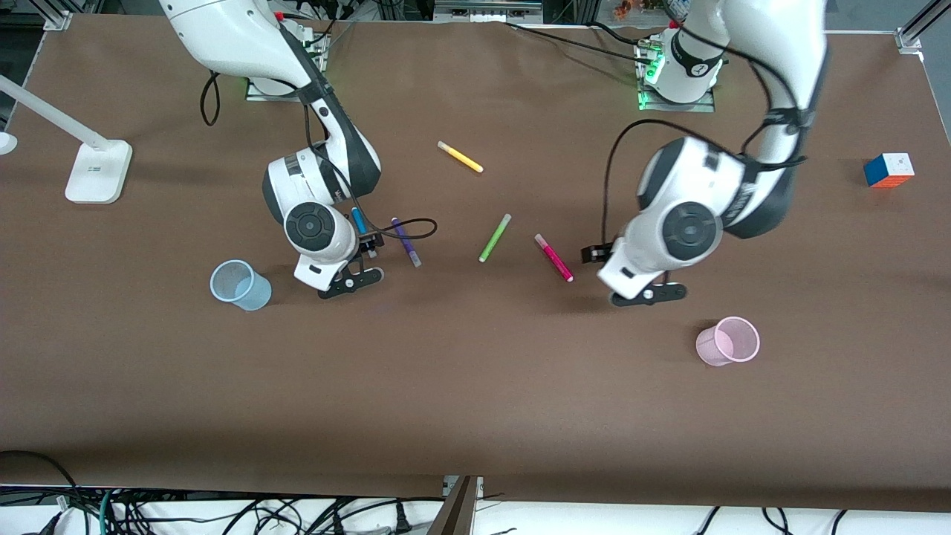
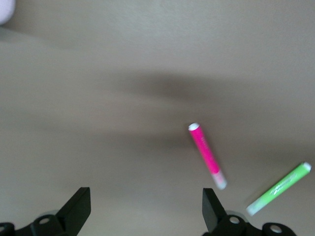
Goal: Place pink and blue markers in matching cups
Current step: 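Grasp the blue marker with the right gripper while the left gripper grasps the pink marker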
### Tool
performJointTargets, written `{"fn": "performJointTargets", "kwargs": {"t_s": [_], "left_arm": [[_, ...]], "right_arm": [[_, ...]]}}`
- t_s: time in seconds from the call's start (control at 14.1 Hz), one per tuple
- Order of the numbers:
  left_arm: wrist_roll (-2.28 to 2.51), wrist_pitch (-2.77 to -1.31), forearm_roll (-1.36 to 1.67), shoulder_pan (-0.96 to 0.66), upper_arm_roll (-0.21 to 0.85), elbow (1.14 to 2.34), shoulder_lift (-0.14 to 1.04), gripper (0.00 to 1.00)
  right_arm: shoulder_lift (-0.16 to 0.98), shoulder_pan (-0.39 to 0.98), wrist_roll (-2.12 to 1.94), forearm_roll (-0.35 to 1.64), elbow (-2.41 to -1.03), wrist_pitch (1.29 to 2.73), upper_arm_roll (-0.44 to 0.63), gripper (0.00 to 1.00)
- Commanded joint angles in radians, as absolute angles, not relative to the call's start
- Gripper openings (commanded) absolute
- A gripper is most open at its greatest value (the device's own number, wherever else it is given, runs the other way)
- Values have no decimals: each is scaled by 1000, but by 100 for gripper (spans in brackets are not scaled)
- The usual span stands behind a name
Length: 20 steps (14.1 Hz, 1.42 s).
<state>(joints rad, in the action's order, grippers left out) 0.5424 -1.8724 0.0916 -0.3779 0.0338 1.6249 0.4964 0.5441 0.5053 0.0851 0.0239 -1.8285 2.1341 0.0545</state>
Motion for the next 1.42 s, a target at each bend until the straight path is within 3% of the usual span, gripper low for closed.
{"fn": "performJointTargets", "kwargs": {"t_s": [0.0, 0.36, 0.57, 0.85, 1.07, 1.21, 1.28, 1.35], "left_arm": [[604, -1965, 117, -426, 21, 1658, 531, 100], [820, -2166, 150, -512, 21, 1752, 584, 100], [935, -2377, 153, -558, 25, 1903, 580, 99], [1058, -2399, 155, -560, 55, 1927, 568, 98], [1066, -2399, 155, -561, 58, 1940, 568, 81], [1066, -2399, 155, -561, 69, 1944, 566, 67], [1066, -2399, 155, -560, 69, 1944, 566, 53], [1066, -2398, 155, -557, 69, 1941, 563, 42]], "right_arm": [[509, 511, 98, 29, -1900, 2195, 41, 100], [520, 525, 98, 29, -1936, 2264, 40, 100], [525, 534, 98, 29, -1943, 2267, 40, 100], [537, 548, 98, 29, -1959, 2295, 40, 100], [541, 548, 97, 29, -1960, 2301, 40, 100], [541, 548, 97, 29, -1960, 2302, 40, 85], [541, 548, 97, 29, -1960, 2303, 40, 75], [543, 548, 97, 29, -1960, 2303, 40, 72]]}}
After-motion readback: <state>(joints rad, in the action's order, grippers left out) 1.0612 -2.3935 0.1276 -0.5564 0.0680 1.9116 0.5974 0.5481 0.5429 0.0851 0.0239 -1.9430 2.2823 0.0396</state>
